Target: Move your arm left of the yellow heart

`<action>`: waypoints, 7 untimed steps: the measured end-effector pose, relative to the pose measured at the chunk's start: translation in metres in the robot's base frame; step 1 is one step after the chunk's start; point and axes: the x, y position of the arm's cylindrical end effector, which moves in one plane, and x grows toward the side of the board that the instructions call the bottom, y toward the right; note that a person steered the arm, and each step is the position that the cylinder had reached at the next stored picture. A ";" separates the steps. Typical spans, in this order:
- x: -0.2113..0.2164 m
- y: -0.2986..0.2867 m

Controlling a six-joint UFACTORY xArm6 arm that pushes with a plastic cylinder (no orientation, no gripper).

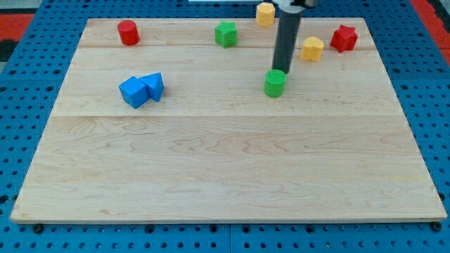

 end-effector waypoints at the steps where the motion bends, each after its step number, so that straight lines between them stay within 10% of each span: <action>1: 0.010 -0.011; 3: 0.099 0.019; 7: 0.029 -0.028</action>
